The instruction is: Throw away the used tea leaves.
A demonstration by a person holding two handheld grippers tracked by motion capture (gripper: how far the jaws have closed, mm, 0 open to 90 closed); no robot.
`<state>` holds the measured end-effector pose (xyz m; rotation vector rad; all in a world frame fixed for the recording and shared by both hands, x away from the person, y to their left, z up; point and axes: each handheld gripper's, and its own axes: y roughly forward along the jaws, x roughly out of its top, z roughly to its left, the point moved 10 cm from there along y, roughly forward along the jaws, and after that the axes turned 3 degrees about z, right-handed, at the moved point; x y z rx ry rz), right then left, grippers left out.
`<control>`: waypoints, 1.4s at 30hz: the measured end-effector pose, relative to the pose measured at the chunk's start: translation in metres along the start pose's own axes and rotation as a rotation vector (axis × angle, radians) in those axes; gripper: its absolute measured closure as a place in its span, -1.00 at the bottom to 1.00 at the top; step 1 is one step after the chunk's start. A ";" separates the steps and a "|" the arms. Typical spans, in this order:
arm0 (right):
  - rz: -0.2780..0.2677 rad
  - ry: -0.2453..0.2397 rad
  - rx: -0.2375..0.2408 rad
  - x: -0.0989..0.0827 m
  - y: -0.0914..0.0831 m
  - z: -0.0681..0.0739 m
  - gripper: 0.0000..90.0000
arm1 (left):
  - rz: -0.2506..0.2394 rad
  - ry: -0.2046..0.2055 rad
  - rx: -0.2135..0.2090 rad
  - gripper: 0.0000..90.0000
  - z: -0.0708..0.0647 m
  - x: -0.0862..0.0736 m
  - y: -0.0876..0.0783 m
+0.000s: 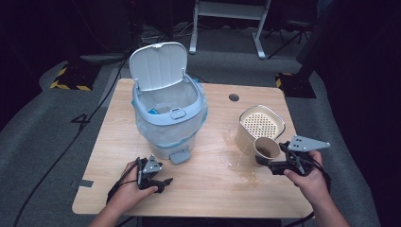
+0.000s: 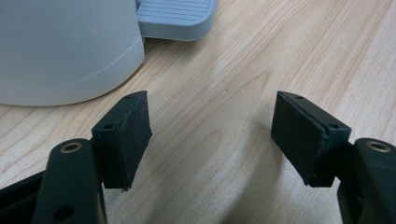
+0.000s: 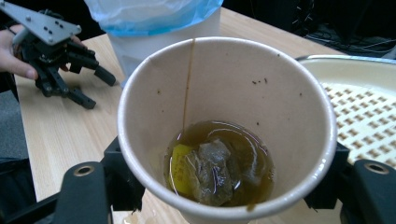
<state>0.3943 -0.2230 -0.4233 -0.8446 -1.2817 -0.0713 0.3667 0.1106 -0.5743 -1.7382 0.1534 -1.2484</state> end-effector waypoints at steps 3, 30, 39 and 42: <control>-0.007 0.002 0.001 0.007 -0.003 -0.004 -0.31 | 0.000 0.000 0.000 -0.36 0.000 0.000 0.000; 0.019 -0.029 -0.137 0.058 -0.010 -0.073 -0.30 | -0.001 -0.009 -0.005 -0.36 0.000 0.000 0.000; 0.039 -0.077 -0.231 0.063 -0.006 -0.102 -0.28 | 0.000 -0.007 -0.002 -0.36 0.000 0.000 0.000; 0.036 -0.083 -0.245 0.064 -0.004 -0.110 -0.28 | 0.001 -0.004 0.000 -0.36 0.000 0.000 0.000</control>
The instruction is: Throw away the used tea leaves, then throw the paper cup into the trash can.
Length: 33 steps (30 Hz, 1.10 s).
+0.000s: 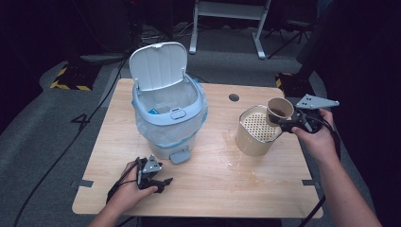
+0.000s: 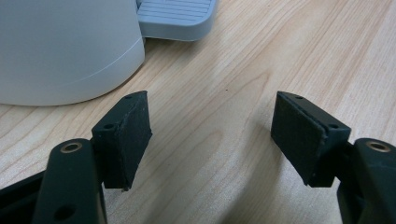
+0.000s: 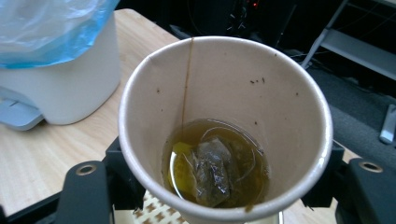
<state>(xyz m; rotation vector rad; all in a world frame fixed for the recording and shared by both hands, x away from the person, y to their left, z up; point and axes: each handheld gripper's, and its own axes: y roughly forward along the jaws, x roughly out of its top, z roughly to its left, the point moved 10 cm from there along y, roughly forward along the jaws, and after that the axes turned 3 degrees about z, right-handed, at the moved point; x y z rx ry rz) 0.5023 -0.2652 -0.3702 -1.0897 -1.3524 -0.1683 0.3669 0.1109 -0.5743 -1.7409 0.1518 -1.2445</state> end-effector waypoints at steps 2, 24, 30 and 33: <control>0.005 0.005 -0.003 -0.001 0.003 -0.004 -0.28 | 0.000 0.000 0.000 -0.36 0.000 0.000 0.000; 0.045 -0.047 -0.043 -0.009 0.026 -0.012 -0.27 | -0.001 0.005 0.001 -0.36 0.000 0.000 0.000; 0.070 -0.166 -0.110 -0.011 0.024 -0.016 -0.26 | -0.001 0.004 0.001 -0.36 0.000 0.000 0.000; 0.093 -0.247 -0.145 -0.012 0.023 -0.019 -0.25 | -0.001 0.005 0.001 -0.36 0.000 0.000 0.000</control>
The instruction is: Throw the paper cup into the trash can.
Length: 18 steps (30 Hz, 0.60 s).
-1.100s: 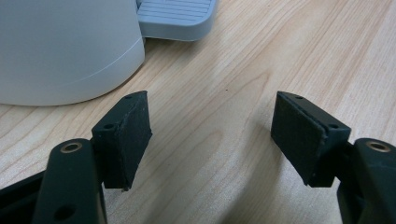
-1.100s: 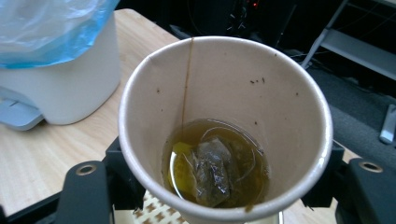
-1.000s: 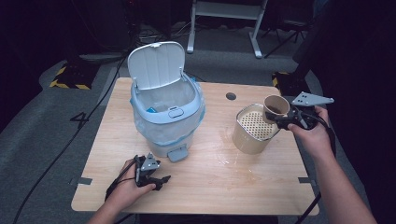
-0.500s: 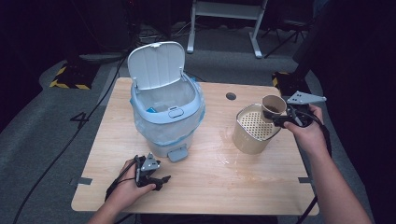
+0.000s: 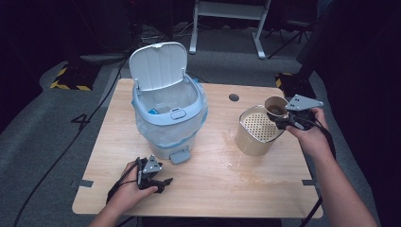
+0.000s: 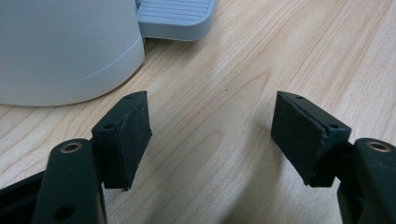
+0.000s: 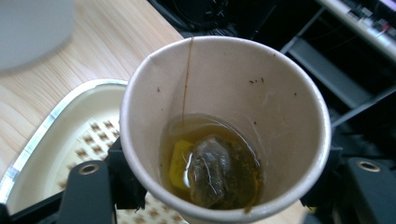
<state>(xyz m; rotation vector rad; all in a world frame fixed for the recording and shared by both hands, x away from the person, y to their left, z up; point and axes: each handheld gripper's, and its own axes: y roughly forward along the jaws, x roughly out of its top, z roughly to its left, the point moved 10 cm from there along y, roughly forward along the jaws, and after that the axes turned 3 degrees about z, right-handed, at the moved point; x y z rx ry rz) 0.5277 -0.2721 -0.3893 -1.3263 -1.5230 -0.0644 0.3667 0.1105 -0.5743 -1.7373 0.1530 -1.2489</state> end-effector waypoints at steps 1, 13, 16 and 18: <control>0.012 -0.033 -0.016 -0.001 0.000 -0.001 -0.25 | 0.000 0.000 0.000 -0.36 0.000 0.000 0.000; 0.138 -0.379 -0.182 -0.002 -0.003 -0.008 -0.24 | 0.001 0.001 0.001 -0.36 0.000 0.000 0.000; 0.171 -0.476 -0.224 -0.001 -0.003 -0.008 -0.23 | 0.001 0.001 0.001 -0.36 0.000 0.000 0.000; 0.194 -0.544 -0.250 -0.001 -0.002 -0.008 -0.23 | 0.000 0.001 0.000 -0.37 0.000 0.000 0.000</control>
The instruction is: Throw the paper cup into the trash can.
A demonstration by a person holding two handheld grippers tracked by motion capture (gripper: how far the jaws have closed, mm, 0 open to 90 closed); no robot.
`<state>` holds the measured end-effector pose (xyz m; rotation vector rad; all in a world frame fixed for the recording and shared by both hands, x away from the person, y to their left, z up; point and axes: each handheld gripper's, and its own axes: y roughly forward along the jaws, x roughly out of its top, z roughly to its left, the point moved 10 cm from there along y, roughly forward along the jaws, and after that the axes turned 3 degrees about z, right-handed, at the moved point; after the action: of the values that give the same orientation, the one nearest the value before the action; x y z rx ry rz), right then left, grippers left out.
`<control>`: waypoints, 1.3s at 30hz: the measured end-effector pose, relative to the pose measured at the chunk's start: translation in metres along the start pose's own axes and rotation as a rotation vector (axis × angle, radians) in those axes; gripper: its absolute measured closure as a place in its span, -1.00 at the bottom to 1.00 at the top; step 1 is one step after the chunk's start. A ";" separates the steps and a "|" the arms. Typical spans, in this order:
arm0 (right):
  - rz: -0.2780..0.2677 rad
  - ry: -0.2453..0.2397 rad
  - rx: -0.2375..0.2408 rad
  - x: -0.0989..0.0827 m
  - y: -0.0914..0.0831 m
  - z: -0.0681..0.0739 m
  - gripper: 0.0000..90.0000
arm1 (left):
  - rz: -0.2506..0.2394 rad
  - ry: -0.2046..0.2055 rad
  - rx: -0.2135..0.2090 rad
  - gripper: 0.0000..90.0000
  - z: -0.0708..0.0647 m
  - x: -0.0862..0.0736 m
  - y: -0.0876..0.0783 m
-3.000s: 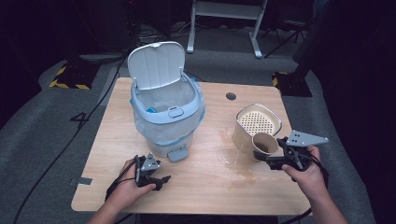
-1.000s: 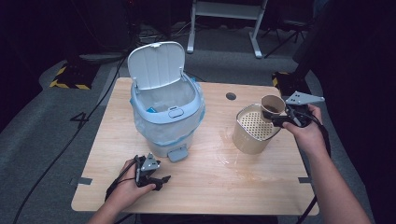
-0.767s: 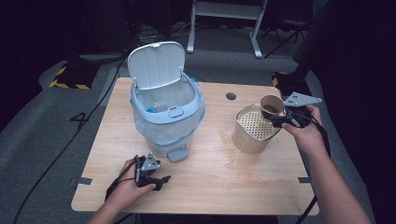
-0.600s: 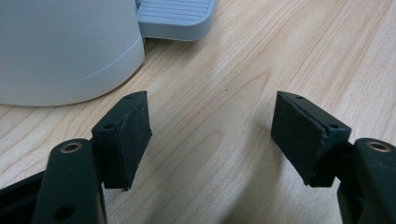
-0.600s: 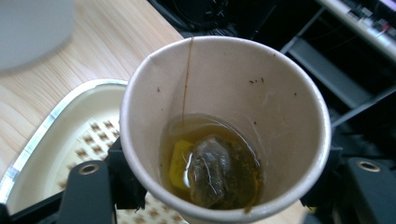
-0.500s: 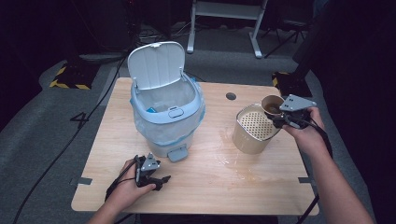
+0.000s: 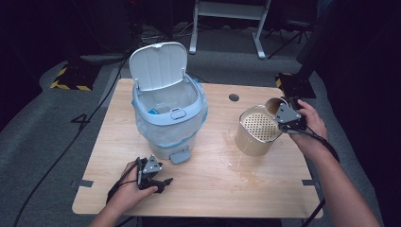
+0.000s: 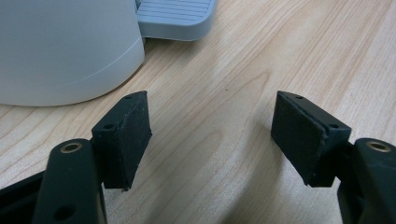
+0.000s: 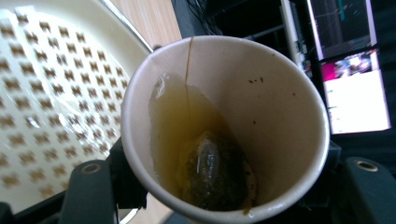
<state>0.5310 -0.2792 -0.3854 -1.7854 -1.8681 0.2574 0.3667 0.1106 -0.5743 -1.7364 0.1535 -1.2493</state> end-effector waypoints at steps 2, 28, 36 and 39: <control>0.026 -0.076 -0.034 0.000 0.000 -0.001 -0.23 | 0.000 -0.001 0.000 -0.37 0.000 0.000 0.000; 0.270 -0.869 -0.494 0.015 -0.011 -0.007 -0.22 | 0.000 0.000 0.000 -0.37 0.000 0.000 0.000; 0.345 -1.113 -0.602 0.024 -0.013 -0.002 -0.22 | 0.000 0.000 0.000 -0.37 0.000 0.000 0.000; 0.363 -1.156 -0.624 0.026 -0.013 0.000 -0.22 | 0.000 0.000 0.000 -0.37 0.000 0.000 0.000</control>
<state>0.5202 -0.2549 -0.3726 -2.7532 -2.5069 1.1457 0.3666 0.1107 -0.5743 -1.7362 0.1535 -1.2492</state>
